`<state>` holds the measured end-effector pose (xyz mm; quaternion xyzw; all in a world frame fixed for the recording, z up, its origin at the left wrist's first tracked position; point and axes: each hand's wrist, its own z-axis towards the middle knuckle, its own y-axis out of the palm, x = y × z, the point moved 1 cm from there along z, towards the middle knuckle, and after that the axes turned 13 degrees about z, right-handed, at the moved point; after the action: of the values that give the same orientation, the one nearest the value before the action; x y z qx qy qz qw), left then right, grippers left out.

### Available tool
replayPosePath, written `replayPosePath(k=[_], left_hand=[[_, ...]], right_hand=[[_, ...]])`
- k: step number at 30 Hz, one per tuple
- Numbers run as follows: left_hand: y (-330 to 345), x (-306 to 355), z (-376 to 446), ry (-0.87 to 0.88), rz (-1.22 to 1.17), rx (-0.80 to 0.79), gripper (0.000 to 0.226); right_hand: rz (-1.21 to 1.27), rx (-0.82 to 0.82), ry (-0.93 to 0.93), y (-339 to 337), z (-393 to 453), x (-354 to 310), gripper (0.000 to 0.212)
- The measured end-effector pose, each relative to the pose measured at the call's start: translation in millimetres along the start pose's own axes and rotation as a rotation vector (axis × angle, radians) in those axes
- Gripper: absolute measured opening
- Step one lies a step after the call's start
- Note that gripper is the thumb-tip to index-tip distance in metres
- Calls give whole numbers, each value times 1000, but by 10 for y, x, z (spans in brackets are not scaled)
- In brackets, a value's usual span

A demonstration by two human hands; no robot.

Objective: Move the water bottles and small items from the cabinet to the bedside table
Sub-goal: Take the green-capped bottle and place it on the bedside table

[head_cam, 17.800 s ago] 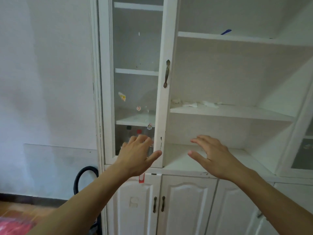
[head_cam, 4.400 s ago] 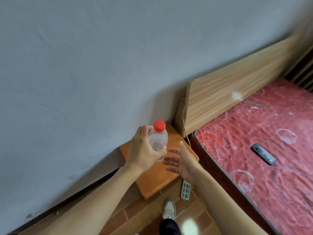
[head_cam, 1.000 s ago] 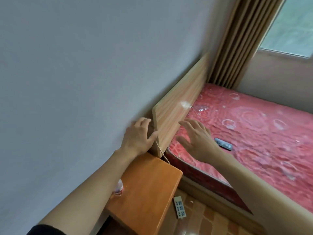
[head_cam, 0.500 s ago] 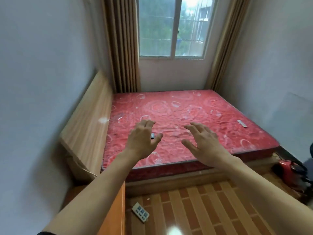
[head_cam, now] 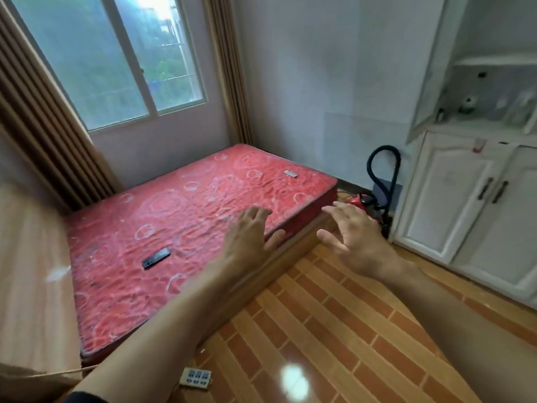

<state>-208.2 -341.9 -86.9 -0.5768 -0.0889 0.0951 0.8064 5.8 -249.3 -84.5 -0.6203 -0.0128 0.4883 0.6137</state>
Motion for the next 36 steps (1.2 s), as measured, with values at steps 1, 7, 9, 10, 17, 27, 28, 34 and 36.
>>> replayPosePath(k=[1, 7, 9, 10, 17, 27, 28, 34, 36], left_hand=[[10, 180, 60, 32, -15, 2, 60], [111, 1165, 456, 196, -103, -1, 58], [137, 1414, 592, 251, -113, 4, 57], [158, 1532, 664, 278, -118, 7, 56], [417, 2148, 1383, 393, -173, 16, 56], [770, 2346, 2640, 438, -253, 54, 56], [828, 2369, 2727, 438, -260, 52, 55], [1153, 2658, 3076, 466, -317, -4, 51], [1241, 2806, 3209, 472, -328, -15, 52]], right_hand=[[-13, 19, 25, -128, -91, 118, 63], [-73, 177, 164, -940, -459, 677, 61], [-93, 209, 209, -1130, -520, 830, 60], [-103, 219, 232, -1210, -544, 907, 60], [-195, 259, 352, -1609, -447, 1392, 63], [-240, 308, 431, -1892, 440, 1844, 61], [-237, 303, 441, -1877, 491, 1909, 61], [-223, 273, 524, -1906, 681, 2417, 65], [-214, 292, 540, -1980, 757, 2593, 63]])
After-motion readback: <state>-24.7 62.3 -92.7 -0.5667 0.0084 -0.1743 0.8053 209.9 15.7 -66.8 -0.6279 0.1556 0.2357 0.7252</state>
